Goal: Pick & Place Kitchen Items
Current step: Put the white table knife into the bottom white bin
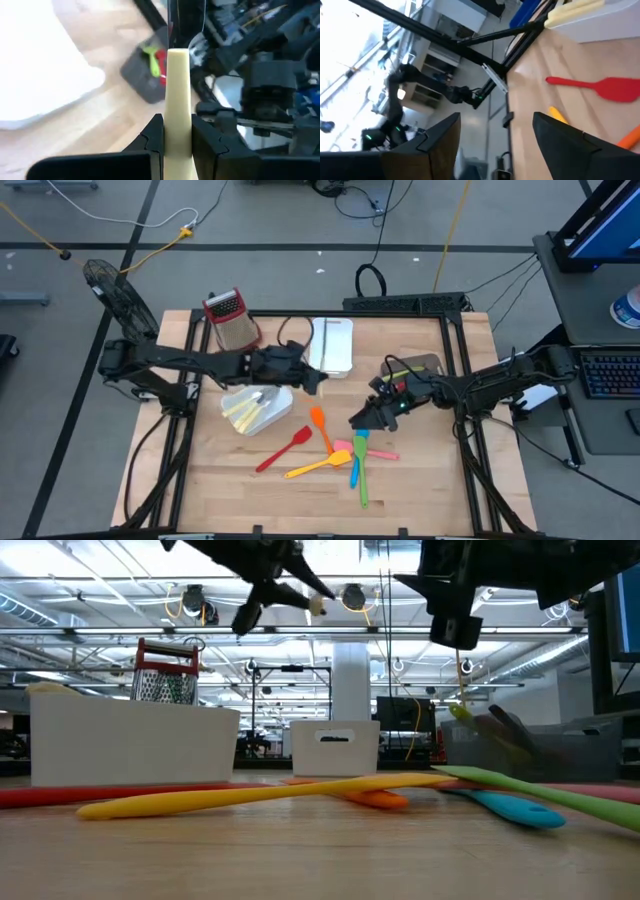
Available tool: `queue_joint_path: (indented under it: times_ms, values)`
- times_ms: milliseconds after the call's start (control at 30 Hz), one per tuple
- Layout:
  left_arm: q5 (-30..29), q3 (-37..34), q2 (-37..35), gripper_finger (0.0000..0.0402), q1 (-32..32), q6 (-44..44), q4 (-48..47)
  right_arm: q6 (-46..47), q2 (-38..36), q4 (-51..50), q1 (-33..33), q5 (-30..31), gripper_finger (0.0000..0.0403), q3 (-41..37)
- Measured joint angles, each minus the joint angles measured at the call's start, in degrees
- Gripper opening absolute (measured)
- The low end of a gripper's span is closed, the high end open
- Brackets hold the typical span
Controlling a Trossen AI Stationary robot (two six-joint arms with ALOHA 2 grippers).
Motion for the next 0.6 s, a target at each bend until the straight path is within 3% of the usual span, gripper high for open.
queue_joint_path:
  times_ms: [367, 600]
  values:
    - [-1.0, -0.2, -9.7, 0.0052, -1.1, -10.0, -32.1, -17.9, -0.2, -1.7, -0.1, 4.1, 0.0162, -0.1]
    - [1.3, -0.2, -10.2, 0.0052, -3.0, -14.4, -42.2, -25.0, -1.2, -3.5, -1.2, 6.4, 0.0075, -0.1]
